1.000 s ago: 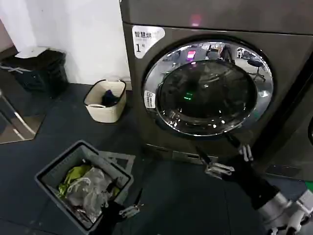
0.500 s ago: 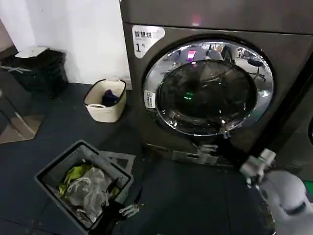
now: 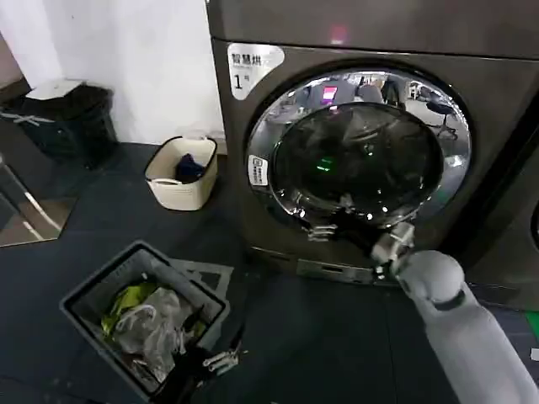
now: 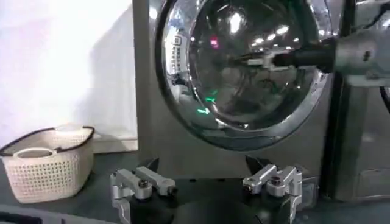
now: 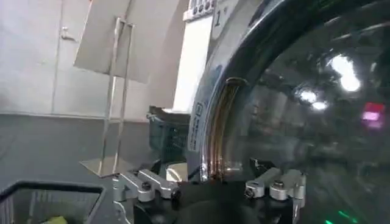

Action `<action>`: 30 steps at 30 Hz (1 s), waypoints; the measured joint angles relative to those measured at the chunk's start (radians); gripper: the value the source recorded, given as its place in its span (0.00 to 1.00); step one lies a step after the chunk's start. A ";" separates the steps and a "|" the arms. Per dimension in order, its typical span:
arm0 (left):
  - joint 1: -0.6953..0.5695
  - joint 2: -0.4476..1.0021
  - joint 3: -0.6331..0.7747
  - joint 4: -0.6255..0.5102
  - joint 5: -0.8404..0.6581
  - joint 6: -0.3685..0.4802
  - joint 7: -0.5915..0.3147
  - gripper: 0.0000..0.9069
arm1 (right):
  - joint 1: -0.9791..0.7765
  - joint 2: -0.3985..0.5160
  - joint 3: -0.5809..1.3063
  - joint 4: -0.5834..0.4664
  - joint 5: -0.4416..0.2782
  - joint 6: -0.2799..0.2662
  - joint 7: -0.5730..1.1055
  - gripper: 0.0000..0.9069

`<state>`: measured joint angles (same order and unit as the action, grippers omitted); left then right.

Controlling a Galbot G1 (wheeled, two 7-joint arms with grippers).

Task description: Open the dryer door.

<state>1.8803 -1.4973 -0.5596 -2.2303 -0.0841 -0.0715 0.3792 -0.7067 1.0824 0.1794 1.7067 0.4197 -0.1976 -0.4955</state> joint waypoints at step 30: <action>0.001 -0.009 -0.033 -0.008 -0.037 0.001 0.082 1.00 | 0.194 0.109 -0.169 -0.178 0.009 0.013 -0.038 1.00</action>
<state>1.8809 -1.5059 -0.5925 -2.2380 -0.1207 -0.0707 0.4613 -0.5126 1.1913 0.0101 1.5287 0.4290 -0.1843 -0.5334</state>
